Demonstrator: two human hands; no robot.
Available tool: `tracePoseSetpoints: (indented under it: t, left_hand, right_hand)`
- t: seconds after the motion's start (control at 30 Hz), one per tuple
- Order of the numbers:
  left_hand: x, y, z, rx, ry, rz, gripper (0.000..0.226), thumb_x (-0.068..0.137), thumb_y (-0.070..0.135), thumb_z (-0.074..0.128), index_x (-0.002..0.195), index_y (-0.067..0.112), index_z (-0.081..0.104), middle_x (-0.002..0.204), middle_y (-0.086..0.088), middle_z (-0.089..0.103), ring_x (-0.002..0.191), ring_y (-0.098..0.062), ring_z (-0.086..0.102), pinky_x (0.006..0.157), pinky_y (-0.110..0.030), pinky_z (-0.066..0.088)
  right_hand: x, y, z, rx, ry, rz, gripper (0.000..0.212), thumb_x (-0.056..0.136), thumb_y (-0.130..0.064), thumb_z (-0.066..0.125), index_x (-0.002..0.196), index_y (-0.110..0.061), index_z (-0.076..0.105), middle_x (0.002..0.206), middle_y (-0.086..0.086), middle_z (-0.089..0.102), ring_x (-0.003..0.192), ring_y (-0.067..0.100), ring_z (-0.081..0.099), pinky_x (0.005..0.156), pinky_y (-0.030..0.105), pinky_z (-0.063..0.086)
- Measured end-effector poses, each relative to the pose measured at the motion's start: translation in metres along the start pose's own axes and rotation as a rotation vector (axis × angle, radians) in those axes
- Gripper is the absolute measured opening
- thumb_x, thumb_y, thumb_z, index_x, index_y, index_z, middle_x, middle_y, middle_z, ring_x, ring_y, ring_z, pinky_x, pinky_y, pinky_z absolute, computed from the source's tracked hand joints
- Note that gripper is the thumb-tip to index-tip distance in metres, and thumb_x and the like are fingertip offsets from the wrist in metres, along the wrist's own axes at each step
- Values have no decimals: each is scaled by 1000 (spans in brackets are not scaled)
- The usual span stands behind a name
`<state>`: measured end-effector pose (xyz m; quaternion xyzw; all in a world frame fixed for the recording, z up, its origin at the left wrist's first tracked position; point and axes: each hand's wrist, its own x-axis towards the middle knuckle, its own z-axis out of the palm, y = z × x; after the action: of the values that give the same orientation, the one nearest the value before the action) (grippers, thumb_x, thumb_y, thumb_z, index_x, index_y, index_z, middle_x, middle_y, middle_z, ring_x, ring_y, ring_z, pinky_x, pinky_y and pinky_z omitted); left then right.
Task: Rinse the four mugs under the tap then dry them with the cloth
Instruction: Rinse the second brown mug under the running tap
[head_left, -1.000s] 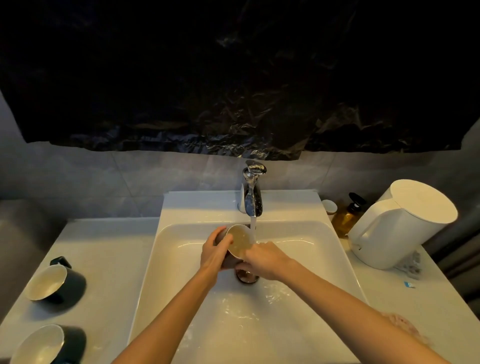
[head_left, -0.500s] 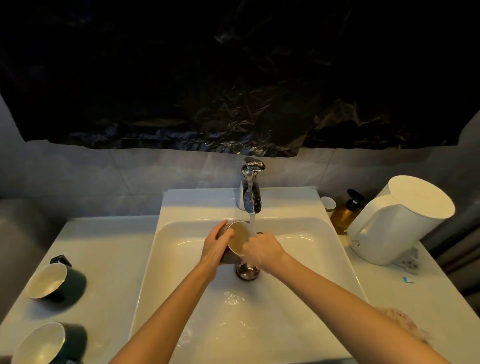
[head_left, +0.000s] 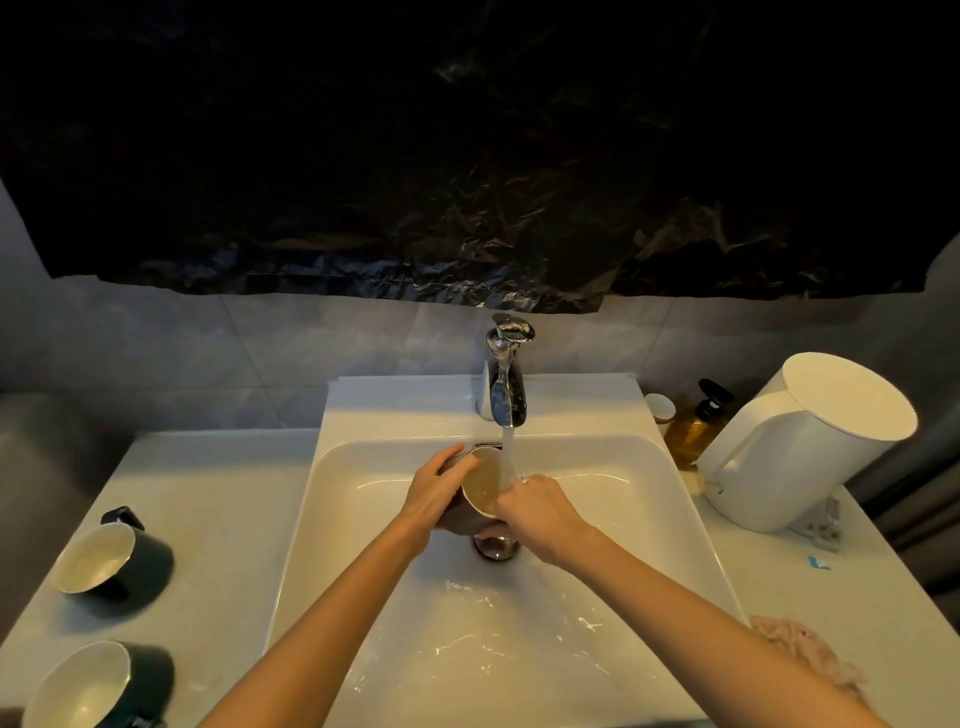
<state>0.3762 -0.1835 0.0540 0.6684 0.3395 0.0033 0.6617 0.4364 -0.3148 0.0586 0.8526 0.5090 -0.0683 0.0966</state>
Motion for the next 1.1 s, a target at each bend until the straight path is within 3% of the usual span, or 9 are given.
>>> tracePoseSetpoints:
  t: [0.13,0.33,0.43,0.67,0.8,0.87,0.93,1.03,1.1]
  left_hand:
    - [-9,-12,3,-188,-31,-4,53,88,55,53,136,36,41,129,2,48,114,-21,50,84,-40,56]
    - [-23,-32,2,-257,21,-51,38,98,30,50,132,16,41,128,-10,53,112,-25,55,88,-34,50]
    - [-37,-36,11,-103,-86,-136,22,96,39,51,102,19,53,107,-1,56,107,-20,52,86,-32,47]
    - [-32,-23,24,-232,0,-83,22,98,26,48,93,9,62,90,-7,63,79,-9,54,73,-26,44]
    - [-29,-16,20,-354,-3,-46,27,96,22,53,103,-4,58,100,-20,64,91,-24,62,80,-37,53]
    - [-29,-11,18,-390,-64,4,19,97,20,52,94,1,55,95,-18,61,92,-25,63,81,-37,54]
    - [-30,-8,16,-347,-83,30,20,97,22,52,85,9,63,113,-20,60,106,-30,62,90,-41,52]
    - [-25,-10,14,-283,-65,37,25,94,29,58,76,17,71,140,-25,42,126,-33,49,100,-46,47]
    - [-25,-5,11,-251,-47,35,24,95,28,54,78,15,66,114,-20,61,112,-28,57,98,-41,49]
  right_hand:
    - [-5,0,22,487,168,116,33,91,-45,59,117,-25,64,105,3,70,91,27,63,78,34,48]
    - [-5,-16,33,1581,366,557,23,90,-29,65,110,-17,67,97,-4,73,88,12,68,78,23,51]
    - [-5,-22,31,1810,301,611,26,96,-32,57,117,-19,60,101,-3,73,92,9,69,81,22,52]
    - [-7,-27,20,2053,281,553,23,100,-33,47,117,-21,57,103,5,73,78,16,71,70,26,54]
    - [-14,-20,18,1936,244,555,25,97,-28,54,113,-12,65,77,1,71,52,8,57,60,22,50]
    - [-20,-17,16,1830,230,614,26,94,-32,60,104,-10,69,72,1,71,49,10,59,60,23,52]
    - [-27,-12,17,1702,237,674,29,89,-40,65,89,-12,71,76,4,73,51,15,65,60,26,55]
    - [-38,1,29,1121,405,709,41,82,-53,67,63,-16,62,59,-1,66,54,14,62,61,31,52]
    - [-39,4,33,836,592,660,28,86,-46,65,79,-21,55,74,-5,61,68,11,56,63,26,45]
